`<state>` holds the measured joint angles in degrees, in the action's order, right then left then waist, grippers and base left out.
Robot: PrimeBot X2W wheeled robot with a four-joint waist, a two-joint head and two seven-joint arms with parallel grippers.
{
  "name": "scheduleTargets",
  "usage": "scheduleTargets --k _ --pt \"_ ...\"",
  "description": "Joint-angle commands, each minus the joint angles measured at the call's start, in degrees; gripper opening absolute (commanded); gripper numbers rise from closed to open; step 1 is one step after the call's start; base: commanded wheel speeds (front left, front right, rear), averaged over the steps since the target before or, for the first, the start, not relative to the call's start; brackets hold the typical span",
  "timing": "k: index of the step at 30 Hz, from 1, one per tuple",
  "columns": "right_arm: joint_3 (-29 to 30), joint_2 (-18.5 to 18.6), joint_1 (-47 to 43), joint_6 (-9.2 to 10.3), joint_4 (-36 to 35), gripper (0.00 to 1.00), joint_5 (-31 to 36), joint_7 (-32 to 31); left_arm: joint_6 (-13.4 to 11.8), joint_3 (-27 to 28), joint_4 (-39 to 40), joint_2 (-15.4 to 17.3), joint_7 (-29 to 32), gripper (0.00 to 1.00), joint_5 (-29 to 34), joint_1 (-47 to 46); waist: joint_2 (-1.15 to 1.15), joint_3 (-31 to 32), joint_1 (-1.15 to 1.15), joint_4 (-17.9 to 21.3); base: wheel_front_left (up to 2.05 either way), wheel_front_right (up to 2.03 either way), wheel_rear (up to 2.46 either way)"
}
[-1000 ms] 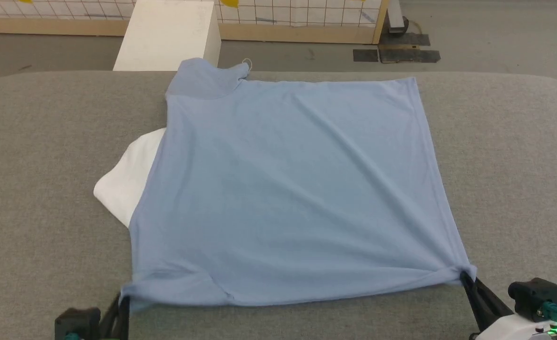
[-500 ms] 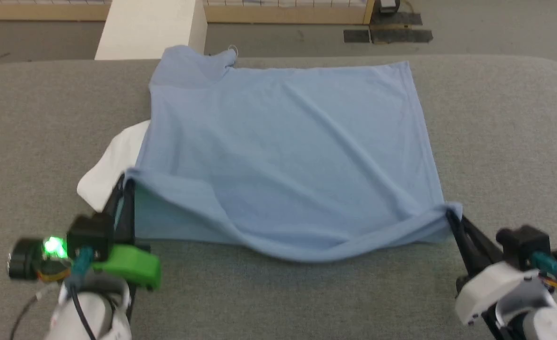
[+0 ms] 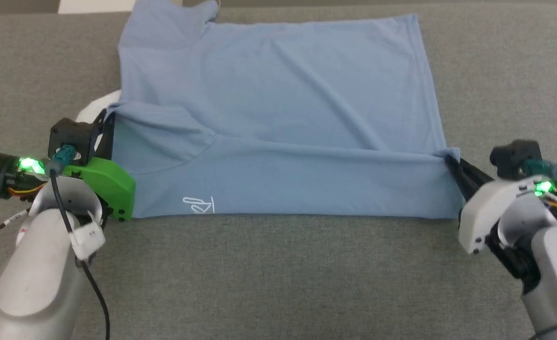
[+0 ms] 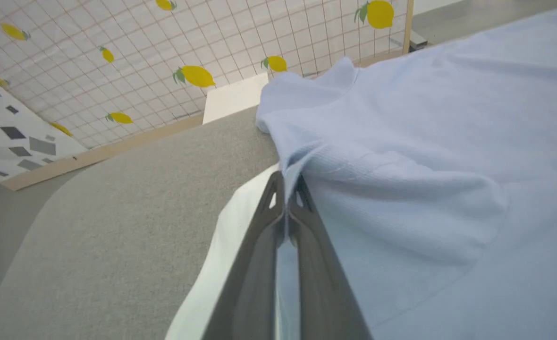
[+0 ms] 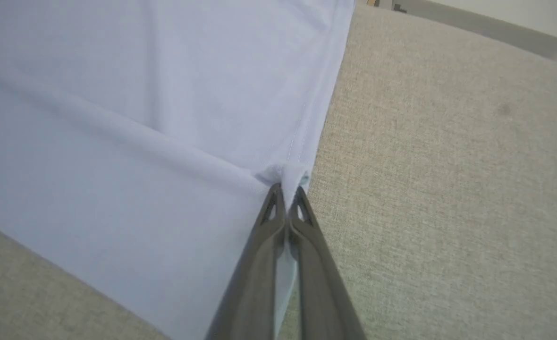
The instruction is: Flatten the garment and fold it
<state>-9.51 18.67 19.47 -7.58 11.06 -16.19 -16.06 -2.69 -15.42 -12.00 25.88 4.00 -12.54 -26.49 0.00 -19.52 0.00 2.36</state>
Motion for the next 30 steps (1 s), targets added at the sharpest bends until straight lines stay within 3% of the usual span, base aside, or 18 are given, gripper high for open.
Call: scheduleTargets --k 1,6,9,10,11,12,13,14,18,25,30 --pt "-0.6 0.4 1.9 0.09 0.7 0.00 -1.4 -2.1 1.1 0.0 -1.7 0.7 1.3 0.00 -1.1 -1.6 0.00 -2.5 0.00 0.7 0.00 0.00 0.00" --pt "-3.5 2.4 6.9 0.09 3.1 0.00 -8.5 -14.3 6.3 -1.3 -8.6 0.8 13.3 0.00 -6.9 -1.9 0.00 -4.0 0.00 0.7 0.00 0.00 0.00" --pt "-4.0 3.4 7.9 0.09 3.5 0.00 -10.8 -20.9 7.7 -1.2 -9.7 0.0 19.1 0.00 -11.4 -1.2 0.00 -3.9 0.00 0.5 0.00 0.00 0.00" --pt "-3.9 3.6 8.0 0.09 3.5 0.00 -11.2 -22.4 7.8 -0.9 -9.7 -0.2 20.0 0.11 -12.4 -1.0 0.00 -3.8 0.00 0.4 0.00 0.00 0.00" --pt "-3.6 3.7 8.0 0.09 3.3 0.03 -11.6 -23.7 7.5 -0.4 -9.5 -0.4 20.3 0.44 -13.1 -0.9 0.00 -3.5 0.00 0.3 0.00 0.00 0.00" --pt "-3.3 3.8 8.0 0.09 2.8 0.30 -11.8 -24.1 7.0 0.0 -9.0 -0.5 19.8 0.91 -13.3 -0.8 0.00 -3.2 0.00 0.2 0.00 0.00 0.00" --pt "-2.8 3.6 7.9 0.09 2.2 0.81 -11.9 -23.8 5.9 0.6 -8.3 -0.5 18.2 1.00 -12.8 -0.7 0.00 -2.8 0.00 0.1 0.00 0.00 0.00" --pt "-2.3 3.2 7.7 0.09 1.7 1.00 -12.0 -23.3 4.9 1.1 -7.8 -0.5 16.6 1.00 -12.3 -0.5 0.00 -2.3 0.00 0.1 0.00 0.00 0.00" --pt "-0.8 1.7 5.4 0.09 -0.8 1.00 -11.0 -16.4 -0.4 4.3 -6.2 -2.2 7.1 1.00 -11.2 1.7 0.00 0.4 0.00 -0.3 0.00 0.00 0.00" --pt "1.6 -2.3 -2.6 0.09 -3.9 1.00 -5.8 3.0 -7.5 8.1 -1.5 -5.2 -7.0 1.00 -9.7 9.9 0.00 5.8 0.00 -0.1 0.00 0.00 0.00" --pt "4.8 -7.5 -9.5 0.09 -5.0 1.00 -1.7 13.9 -10.7 9.9 0.9 -8.0 -9.7 1.00 -11.3 16.2 0.00 8.2 0.00 0.6 0.00 0.00 0.00"
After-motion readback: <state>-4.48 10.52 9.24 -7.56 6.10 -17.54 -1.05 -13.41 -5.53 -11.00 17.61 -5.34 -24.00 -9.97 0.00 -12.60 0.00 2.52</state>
